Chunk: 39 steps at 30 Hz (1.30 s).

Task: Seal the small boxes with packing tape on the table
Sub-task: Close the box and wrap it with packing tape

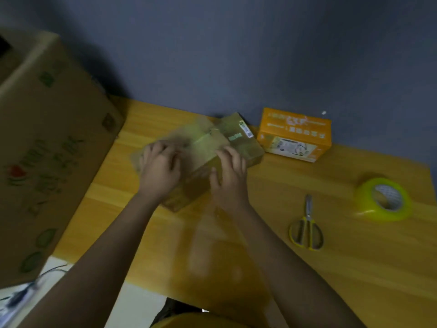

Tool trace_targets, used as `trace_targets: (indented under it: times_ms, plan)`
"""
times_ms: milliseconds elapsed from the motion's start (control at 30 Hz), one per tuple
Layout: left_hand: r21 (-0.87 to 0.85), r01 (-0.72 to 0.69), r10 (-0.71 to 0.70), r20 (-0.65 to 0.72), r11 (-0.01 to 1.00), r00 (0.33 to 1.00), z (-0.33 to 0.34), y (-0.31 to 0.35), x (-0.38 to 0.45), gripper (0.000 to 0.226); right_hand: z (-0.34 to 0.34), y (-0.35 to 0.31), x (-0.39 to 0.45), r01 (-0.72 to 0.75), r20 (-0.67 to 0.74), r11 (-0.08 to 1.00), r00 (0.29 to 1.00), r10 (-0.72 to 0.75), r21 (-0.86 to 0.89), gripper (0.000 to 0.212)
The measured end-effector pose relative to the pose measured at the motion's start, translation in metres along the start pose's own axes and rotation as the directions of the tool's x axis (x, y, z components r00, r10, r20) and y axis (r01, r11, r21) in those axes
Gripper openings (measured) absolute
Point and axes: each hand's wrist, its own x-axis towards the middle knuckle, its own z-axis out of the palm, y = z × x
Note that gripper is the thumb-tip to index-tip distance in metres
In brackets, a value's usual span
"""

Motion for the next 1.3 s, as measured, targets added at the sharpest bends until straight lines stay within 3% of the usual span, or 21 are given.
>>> trace_targets:
  times_ms: [133, 233, 300, 367, 500, 900, 1033, 1133, 1300]
  plan:
    - [-0.087, 0.027, -0.028, -0.005, 0.996, 1.0, -0.03, -0.069, 0.018, 0.035, 0.027, -0.043, 0.035, 0.176, 0.049, 0.975, 0.984, -0.171, -0.132, 0.038]
    - [-0.133, -0.026, 0.029, 0.021, 0.991, 0.999, -0.037, -0.098, 0.035, 0.025, 0.045, -0.054, 0.066, 0.234, 0.259, 0.953, 0.949, -0.18, -0.194, 0.041]
    - [-0.15, -0.023, 0.035, 0.078, 0.988, 0.996, -0.035, -0.108, 0.046, 0.03, 0.057, -0.052, 0.078, 0.264, 0.423, 0.939, 0.893, -0.153, -0.22, 0.043]
    - [-0.143, 0.004, 0.02, 0.169, 0.99, 0.985, -0.027, -0.106, 0.059, 0.038, 0.066, -0.048, 0.08, 0.251, 0.488, 0.944, 0.865, -0.12, -0.214, 0.047]
    - [-0.004, 0.02, -0.017, 0.362, 1.0, 0.932, -0.004, -0.088, 0.071, 0.051, 0.07, -0.042, 0.075, 0.177, 0.408, 0.972, 0.907, -0.101, -0.153, 0.055]
    - [0.258, -0.097, 0.014, 0.305, 0.961, 0.952, 0.011, -0.067, 0.035, 0.061, 0.08, -0.04, 0.066, 0.213, 0.31, 0.946, 0.942, -0.132, -0.243, 0.046]
    - [0.219, -0.125, 0.051, 0.316, 0.968, 0.947, 0.01, -0.06, 0.009, 0.078, 0.078, -0.039, 0.064, 0.256, 0.348, 0.933, 0.924, -0.159, -0.252, 0.046]
    - [0.223, -0.189, 0.124, 0.273, 0.956, 0.954, 0.016, -0.059, -0.01, 0.069, 0.078, -0.04, 0.065, 0.246, 0.358, 0.932, 0.923, -0.141, -0.265, 0.044]
    - [0.14, -0.35, 0.265, 0.418, 0.926, 0.869, 0.002, -0.049, -0.049, 0.079, 0.074, -0.042, 0.067, 0.246, 0.384, 0.939, 0.913, -0.141, -0.239, 0.044]
